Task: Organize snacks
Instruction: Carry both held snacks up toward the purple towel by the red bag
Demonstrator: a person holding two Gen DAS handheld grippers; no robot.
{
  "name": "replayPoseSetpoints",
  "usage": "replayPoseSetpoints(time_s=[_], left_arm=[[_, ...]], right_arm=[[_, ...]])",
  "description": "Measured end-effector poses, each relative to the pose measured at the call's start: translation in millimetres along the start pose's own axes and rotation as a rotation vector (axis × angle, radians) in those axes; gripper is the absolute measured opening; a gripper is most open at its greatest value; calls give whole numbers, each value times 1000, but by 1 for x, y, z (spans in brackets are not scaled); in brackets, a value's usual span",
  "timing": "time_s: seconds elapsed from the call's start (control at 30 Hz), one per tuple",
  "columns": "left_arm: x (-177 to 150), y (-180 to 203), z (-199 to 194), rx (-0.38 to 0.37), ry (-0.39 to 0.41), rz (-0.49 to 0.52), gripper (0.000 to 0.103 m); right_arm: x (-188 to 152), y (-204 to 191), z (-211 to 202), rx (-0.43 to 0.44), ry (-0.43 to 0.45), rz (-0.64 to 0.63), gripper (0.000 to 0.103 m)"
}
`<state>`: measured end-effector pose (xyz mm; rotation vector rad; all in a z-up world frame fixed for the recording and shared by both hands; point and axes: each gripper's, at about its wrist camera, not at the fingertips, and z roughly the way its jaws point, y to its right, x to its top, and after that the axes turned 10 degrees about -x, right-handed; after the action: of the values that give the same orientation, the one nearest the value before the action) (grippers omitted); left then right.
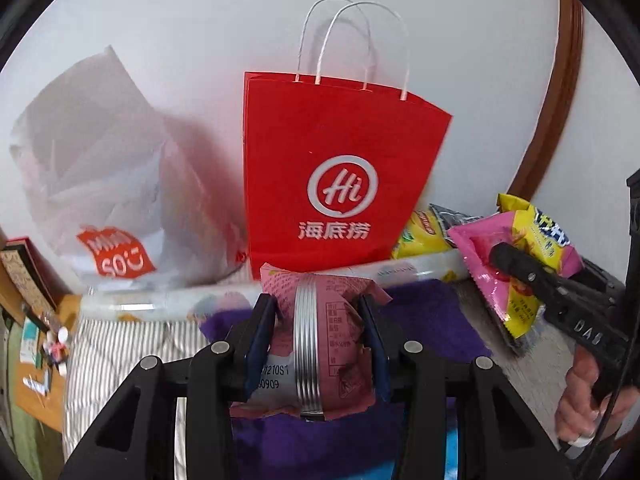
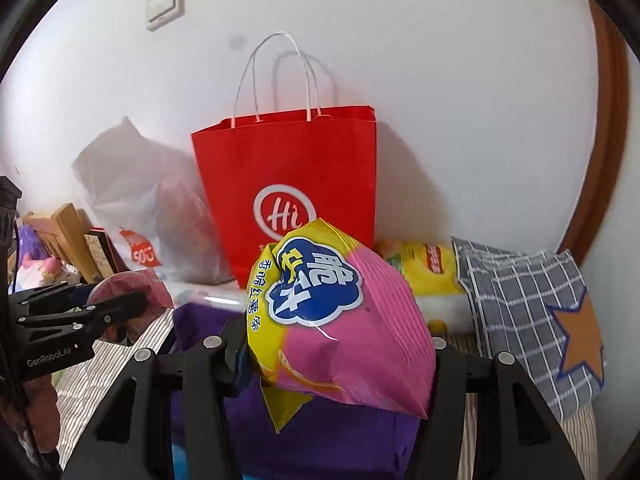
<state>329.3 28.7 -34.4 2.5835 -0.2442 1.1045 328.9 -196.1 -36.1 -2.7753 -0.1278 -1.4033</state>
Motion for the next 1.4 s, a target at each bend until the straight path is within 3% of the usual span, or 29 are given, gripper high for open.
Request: replayPoseSetpoints(time_s=[0.1, 0.17, 0.33, 0.6, 1.03, 1.4], left_arm=[[-2, -15, 12, 39, 5, 20, 41], [-2, -25, 21, 58, -33, 14, 41], [-7, -42, 33, 36, -56, -36, 41], [-7, -55, 40, 34, -80, -87, 41], [-6, -59, 41, 42, -81, -101, 41], [-8, -68, 48, 48, -99, -147, 41]], right_arm=[[1, 3, 22, 24, -35, -8, 55], [-2, 6, 34, 35, -55, -2, 55], [-13, 12, 58, 35, -145, -45, 55], [-16, 25, 70, 29, -176, -55, 55], [-27, 14, 87, 28, -249, -92, 55], [-54, 8, 118, 11, -375, -155, 55]])
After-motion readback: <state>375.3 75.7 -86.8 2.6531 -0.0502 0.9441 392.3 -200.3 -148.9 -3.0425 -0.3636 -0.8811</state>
